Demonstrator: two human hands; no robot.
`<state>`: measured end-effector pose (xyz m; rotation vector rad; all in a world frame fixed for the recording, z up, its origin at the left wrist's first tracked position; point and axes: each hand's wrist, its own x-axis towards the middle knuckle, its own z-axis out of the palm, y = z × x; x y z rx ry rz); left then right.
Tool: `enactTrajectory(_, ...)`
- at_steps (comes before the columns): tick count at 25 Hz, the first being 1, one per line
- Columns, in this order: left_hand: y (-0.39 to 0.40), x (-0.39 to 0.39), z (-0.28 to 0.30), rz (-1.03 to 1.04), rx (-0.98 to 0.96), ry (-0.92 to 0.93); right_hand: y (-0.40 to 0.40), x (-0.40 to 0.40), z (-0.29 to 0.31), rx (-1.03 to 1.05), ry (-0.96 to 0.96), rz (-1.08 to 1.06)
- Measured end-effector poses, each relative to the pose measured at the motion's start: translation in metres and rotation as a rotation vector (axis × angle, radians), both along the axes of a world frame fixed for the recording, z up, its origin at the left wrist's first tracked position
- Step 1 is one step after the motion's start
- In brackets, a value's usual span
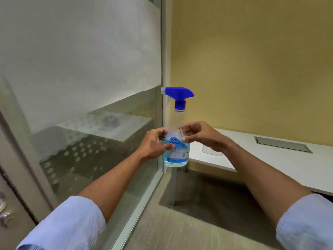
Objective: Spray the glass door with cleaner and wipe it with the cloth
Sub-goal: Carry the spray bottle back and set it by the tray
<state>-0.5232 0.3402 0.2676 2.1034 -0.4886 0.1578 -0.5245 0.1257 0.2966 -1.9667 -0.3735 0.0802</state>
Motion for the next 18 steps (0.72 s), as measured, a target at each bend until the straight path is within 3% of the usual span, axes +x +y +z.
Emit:
enactTrajectory(9, -0.091, 0.166, -0.023, -0.235, -0.042, 0.071, -0.084, 0.114, -0.032, -0.079, -0.080, -0.241)
enactTrajectory(18, -0.212, 0.256, -0.059, -0.385, -0.072, 0.149, -0.200, 0.176, -0.071, -0.135, -0.025, -0.427)
